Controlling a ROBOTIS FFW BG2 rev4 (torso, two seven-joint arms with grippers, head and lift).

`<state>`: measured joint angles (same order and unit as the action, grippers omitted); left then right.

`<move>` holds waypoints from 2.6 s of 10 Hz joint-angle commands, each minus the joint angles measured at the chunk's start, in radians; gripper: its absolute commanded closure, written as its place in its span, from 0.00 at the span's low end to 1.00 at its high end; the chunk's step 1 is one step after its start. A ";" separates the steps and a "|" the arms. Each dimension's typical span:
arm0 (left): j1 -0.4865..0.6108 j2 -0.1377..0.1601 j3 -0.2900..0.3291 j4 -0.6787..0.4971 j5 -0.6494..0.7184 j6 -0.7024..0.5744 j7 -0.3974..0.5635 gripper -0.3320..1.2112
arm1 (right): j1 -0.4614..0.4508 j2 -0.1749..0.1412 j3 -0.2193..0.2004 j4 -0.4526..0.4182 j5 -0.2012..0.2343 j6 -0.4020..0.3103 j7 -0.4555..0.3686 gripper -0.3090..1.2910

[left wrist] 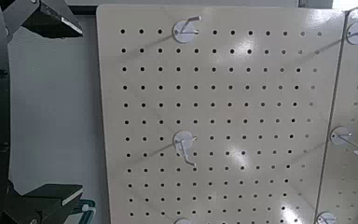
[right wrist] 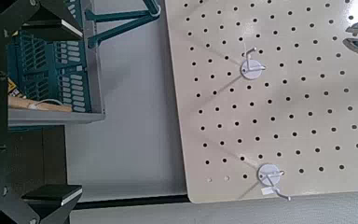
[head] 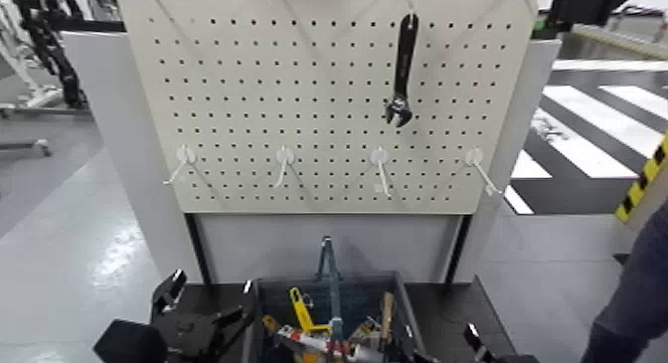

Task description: Grasp the handle of the crate.

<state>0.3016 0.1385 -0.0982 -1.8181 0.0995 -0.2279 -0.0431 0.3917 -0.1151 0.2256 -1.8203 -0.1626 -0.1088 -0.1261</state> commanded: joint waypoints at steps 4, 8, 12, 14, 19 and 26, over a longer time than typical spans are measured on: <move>-0.009 0.006 -0.006 0.000 0.083 0.055 -0.032 0.29 | -0.007 -0.003 0.006 0.006 0.000 0.008 0.000 0.28; -0.084 0.038 -0.005 -0.017 0.350 0.271 -0.190 0.29 | -0.008 -0.005 0.008 0.007 -0.005 0.011 0.000 0.28; -0.168 0.053 0.029 0.013 0.778 0.549 -0.273 0.29 | -0.011 -0.005 0.009 0.007 -0.005 0.014 0.000 0.29; -0.219 0.062 0.031 0.034 0.939 0.690 -0.274 0.29 | -0.011 -0.005 0.009 0.007 -0.005 0.011 -0.001 0.29; -0.377 0.104 -0.005 0.227 1.218 0.990 -0.300 0.29 | -0.011 -0.002 0.011 0.010 -0.005 0.008 0.000 0.29; -0.585 0.125 -0.144 0.505 1.286 1.044 -0.451 0.29 | -0.024 -0.005 0.023 0.026 -0.012 -0.008 0.000 0.29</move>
<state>-0.2704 0.2653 -0.2345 -1.3297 1.3851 0.8171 -0.4928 0.3694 -0.1194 0.2484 -1.7948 -0.1742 -0.1156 -0.1258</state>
